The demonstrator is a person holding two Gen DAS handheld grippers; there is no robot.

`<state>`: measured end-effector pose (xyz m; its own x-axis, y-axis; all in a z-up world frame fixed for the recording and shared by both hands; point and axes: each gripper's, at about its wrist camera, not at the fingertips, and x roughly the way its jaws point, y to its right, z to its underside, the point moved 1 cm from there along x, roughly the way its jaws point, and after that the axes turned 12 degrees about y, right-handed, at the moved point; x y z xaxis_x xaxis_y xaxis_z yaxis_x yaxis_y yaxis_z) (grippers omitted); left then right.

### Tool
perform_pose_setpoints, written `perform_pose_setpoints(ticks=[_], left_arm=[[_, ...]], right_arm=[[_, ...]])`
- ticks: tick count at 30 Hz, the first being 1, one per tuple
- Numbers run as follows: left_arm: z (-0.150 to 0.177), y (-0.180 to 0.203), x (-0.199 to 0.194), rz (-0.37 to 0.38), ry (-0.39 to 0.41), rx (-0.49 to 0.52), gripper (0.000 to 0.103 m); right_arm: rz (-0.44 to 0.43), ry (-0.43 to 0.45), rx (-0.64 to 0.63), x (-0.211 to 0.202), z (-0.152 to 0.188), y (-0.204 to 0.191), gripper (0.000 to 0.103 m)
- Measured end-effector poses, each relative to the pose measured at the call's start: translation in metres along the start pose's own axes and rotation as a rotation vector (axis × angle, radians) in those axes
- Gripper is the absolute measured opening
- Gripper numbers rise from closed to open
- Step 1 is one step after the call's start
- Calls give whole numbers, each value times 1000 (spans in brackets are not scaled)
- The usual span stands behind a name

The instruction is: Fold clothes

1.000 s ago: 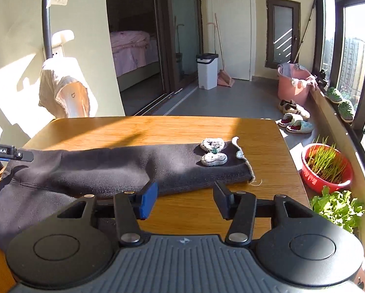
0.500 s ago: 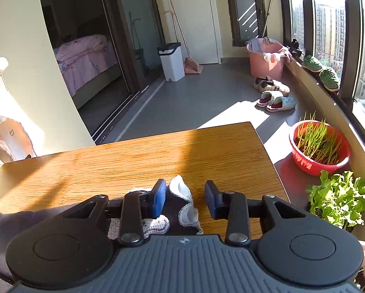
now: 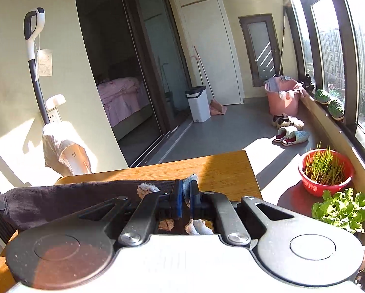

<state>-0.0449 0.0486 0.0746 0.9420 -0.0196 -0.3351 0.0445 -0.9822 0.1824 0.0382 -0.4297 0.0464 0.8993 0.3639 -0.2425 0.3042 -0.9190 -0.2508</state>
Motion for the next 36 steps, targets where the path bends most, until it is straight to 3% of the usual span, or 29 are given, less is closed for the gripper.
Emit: perform_pose_setpoints(ticks=[5,8,12,14,15,17,20,21,23,24,28,30,36], left_arm=[[43,4,-61,36,-20,0,11],[66,3,-77,21,-68,26,12],[65,-5,-91,16,-60,10,16],[55,-5,-98,30,-27,-2,32],[51,-3,-98,39,-12,-3,39],[44,4,-96,55,10,2,63],[45,15,-81,59,-4,14,71],[48,20,-73,67,-24,13,71],[56,30,-61,92,-58,8,75],[58,35,-56,105,-69,9,76],[66,54,-41,151,-104,29,86],[69,61,-37,166,-116,43,92],[91,47,-25,132,-191,-2,93]], right_arm=[[51,-41,-47,-51,44,1,6],[138,-65,-87,-66,65,7,5],[175,-54,0,-81,65,24,6],[143,-58,66,-83,63,29,13],[125,-61,97,-82,62,30,20],[93,-69,151,-81,61,32,33],[69,-122,166,-67,71,25,38],[57,-149,157,-60,76,21,38],[18,-178,100,-49,79,7,4],[6,-166,58,-47,75,-2,2],[-17,1,-95,-53,29,-26,1],[19,29,-119,-51,15,-19,1],[196,-71,-105,-37,45,20,2]])
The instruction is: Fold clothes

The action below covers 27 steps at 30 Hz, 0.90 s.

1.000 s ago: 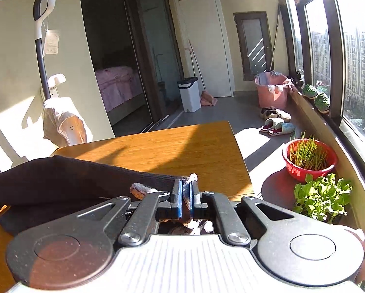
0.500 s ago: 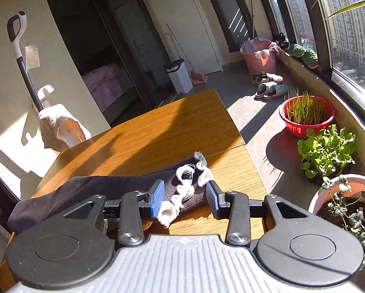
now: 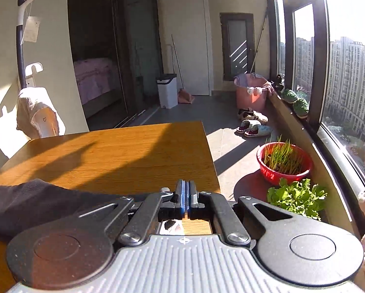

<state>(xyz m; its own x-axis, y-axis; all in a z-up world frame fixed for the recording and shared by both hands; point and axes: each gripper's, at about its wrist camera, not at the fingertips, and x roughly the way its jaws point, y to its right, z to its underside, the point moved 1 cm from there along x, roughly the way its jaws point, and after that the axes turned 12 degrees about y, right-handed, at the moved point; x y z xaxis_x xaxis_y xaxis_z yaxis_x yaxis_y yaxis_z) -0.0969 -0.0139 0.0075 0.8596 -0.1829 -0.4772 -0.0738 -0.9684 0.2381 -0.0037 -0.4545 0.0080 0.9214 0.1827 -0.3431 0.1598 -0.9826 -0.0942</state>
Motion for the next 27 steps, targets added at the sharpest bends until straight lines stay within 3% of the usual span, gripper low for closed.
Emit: perform_pose_setpoints(ticks=[3,5,7,9,10,11,12,13,17,21,23,26,27], left_arm=[[5,-7,-1,15,-2,-19,94],[3,-7,-2,17,-4,-23,95],[1,-7,-1,18,-3,-33,96],[0,-3,-1,30,2,-34,96],[0,-2,0,33,3,-33,97],[1,-2,2,32,0,-35,98],[2,-1,3,29,-4,-38,98],[3,-1,4,28,-6,-40,98],[4,-3,4,35,-3,-40,98],[5,-4,2,42,4,-49,99],[7,-4,2,43,10,-51,100],[9,-4,1,48,19,-55,101],[9,-4,1,51,21,-56,102]], right_arm=[[-7,7,86,-9,11,10,3],[-55,32,141,-18,7,8,10],[-114,28,203,-18,3,7,47],[-148,-17,250,-10,3,4,63],[-153,-53,267,-2,6,2,60],[-163,-85,273,5,8,-1,51],[-185,-104,264,12,8,-5,12],[-206,-99,248,15,4,-11,7],[-292,40,177,-2,-36,-32,6],[-254,127,28,-20,-49,-38,7],[-164,86,-42,-18,-30,-31,8],[52,28,-169,-14,3,-18,10],[85,14,-158,-14,11,-11,12]])
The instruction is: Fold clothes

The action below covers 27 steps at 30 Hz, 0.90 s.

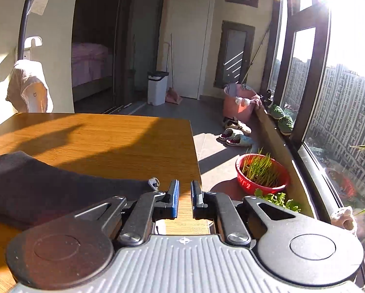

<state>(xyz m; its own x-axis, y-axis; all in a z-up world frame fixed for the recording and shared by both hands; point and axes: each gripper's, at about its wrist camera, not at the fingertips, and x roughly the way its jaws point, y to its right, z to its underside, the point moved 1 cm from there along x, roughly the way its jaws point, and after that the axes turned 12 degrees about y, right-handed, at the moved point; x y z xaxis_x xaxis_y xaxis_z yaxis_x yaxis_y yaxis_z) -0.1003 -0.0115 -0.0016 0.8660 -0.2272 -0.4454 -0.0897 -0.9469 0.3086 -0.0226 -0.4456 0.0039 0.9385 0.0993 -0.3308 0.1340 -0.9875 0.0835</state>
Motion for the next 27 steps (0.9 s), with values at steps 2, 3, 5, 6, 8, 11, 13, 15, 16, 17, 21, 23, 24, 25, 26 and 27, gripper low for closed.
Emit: perform_pose_setpoints(ticks=[2,3,5,6,8,11,13,15,16,17,21,23,24,25,26,27], left_arm=[[0,0,1,4,-2,2,103],[-1,0,2,3,-5,5,103],[-2,0,5,-3,-9,6,103],[-3,-1,6,-5,-10,3,103],[-5,-4,9,-8,-9,-8,103],[-12,-12,16,-17,-9,-20,103],[-18,-19,23,-26,-8,-30,103],[-26,-25,33,-44,-6,-23,103],[-29,-29,38,-54,-5,-18,103],[-34,-32,45,-69,-3,-12,103],[-47,-38,64,-111,6,-2,103],[-52,-33,69,-145,-1,19,103],[-54,-27,69,-167,0,30,103],[-56,-20,69,-176,10,45,103],[-58,-9,68,-173,29,66,103],[-61,5,66,-158,55,94,103]], right_arm=[[-52,-9,143,-6,3,13,12],[-97,-3,215,-9,3,18,12],[-195,-1,322,-9,2,19,12],[-235,-12,350,-6,2,16,12],[-295,-64,399,8,9,6,12],[-290,-100,410,30,23,-9,12],[-292,-107,465,41,21,-10,12],[-285,-113,496,56,16,-13,12],[-269,-105,484,63,14,-16,12],[-255,-97,481,68,13,-19,12],[-205,-66,464,73,12,-31,14],[-177,-49,423,66,12,-36,16],[-165,-42,406,64,12,-38,17],[-158,-39,399,62,12,-40,18],[-154,-38,399,61,12,-40,18],[-149,-38,399,61,12,-40,18]])
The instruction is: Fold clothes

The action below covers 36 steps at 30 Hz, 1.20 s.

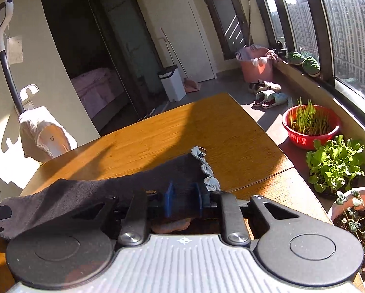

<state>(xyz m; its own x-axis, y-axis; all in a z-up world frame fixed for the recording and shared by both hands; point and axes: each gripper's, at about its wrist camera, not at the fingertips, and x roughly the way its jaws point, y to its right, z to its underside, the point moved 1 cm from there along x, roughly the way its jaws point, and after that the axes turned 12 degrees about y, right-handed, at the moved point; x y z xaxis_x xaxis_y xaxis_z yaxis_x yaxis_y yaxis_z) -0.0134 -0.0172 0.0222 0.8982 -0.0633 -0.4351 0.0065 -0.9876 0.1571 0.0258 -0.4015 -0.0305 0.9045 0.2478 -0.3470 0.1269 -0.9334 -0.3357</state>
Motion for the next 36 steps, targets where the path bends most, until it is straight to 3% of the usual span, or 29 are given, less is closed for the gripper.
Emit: perform_pose_setpoints(ticks=[2,6,9,10,11,13,15,18,19,21,24,27,30,36], left_arm=[[-7,28,-6,50,47,44,103],[-14,94,-15,223,123,120,103],[-6,135,1,335,57,106,98],[-2,147,10,356,27,105,86],[3,159,20,361,-2,112,73],[15,178,40,348,-59,128,69],[27,188,54,318,-102,128,70],[40,192,62,302,-104,149,79],[42,193,63,302,-98,168,84],[49,198,60,303,-92,203,91],[52,200,59,307,-91,216,95],[50,197,58,313,-96,197,95],[49,194,57,318,-100,183,95],[48,192,52,326,-99,155,97]], right_arm=[[9,4,-16,-2,0,-2,19],[5,3,-32,-5,0,-3,21],[-15,-14,-31,-7,-4,3,21],[-19,-19,-36,-8,-5,6,21],[-17,-22,-42,-10,-7,8,21],[39,-23,-80,-15,-9,15,32],[98,-31,-106,-18,-9,27,36],[101,-17,-55,-26,-14,42,33],[87,-6,-40,-29,-17,44,28],[23,14,-14,-33,-23,39,26],[-71,-23,43,-27,-22,32,26],[-30,-78,3,-13,-7,27,29],[2,-55,23,-18,-7,29,30],[6,-65,206,-28,-5,45,33]])
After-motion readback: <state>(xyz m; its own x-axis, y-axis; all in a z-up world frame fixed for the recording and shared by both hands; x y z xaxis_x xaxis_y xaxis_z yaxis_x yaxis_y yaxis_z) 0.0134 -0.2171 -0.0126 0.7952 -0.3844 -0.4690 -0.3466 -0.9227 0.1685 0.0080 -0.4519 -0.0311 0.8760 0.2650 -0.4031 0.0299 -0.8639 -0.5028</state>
